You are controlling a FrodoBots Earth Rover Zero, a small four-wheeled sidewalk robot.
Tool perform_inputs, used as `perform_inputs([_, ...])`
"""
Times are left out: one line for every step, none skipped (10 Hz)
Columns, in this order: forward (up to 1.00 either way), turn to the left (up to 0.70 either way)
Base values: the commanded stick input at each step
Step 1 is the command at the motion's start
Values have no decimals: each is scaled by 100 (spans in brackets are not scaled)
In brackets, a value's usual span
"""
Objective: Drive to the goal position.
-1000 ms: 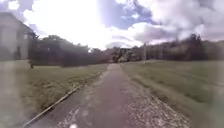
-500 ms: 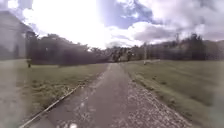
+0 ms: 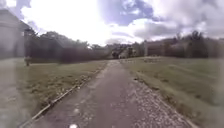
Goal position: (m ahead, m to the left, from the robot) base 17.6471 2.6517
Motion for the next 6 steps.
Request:
perform_inputs([70, 7])
perform_inputs([70, 1])
perform_inputs([70, 1])
perform_inputs([70, 1])
perform_inputs([70, 1])
perform_inputs([70, 1])
